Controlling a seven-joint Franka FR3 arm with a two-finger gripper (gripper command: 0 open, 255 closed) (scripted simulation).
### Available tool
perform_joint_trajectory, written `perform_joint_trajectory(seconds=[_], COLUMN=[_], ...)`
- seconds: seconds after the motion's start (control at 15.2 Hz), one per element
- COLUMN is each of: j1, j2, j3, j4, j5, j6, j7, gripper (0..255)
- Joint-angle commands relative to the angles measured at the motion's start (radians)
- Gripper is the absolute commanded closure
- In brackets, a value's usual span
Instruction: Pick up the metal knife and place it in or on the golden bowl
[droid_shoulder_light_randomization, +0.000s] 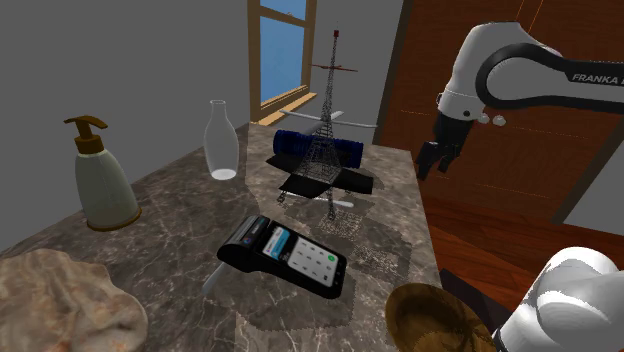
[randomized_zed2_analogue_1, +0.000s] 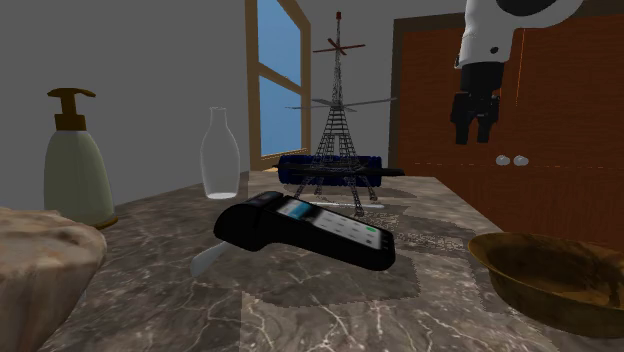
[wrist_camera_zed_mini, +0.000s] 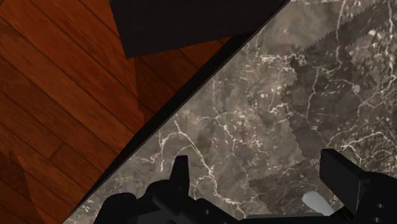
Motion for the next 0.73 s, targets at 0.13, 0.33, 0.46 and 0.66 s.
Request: perform_joint_trajectory(seconds=[0.13, 0.33, 0.46, 0.66], j1=[0.008, 0.021, 0.030, 0.044], j2=[-0.010, -0.013, -0.007, 0.013], j3=[0.037, 0.095, 0.134, 0.195], j4=[-0.029, -0.063, -0.079, -0.092], j5=[0.041, 0.106, 0.149, 0.213], j6=[0.015, 0.044, 0.068, 0.109], j7=[0.072, 0.180, 0.251, 0.358], gripper=[0, 0, 0, 0])
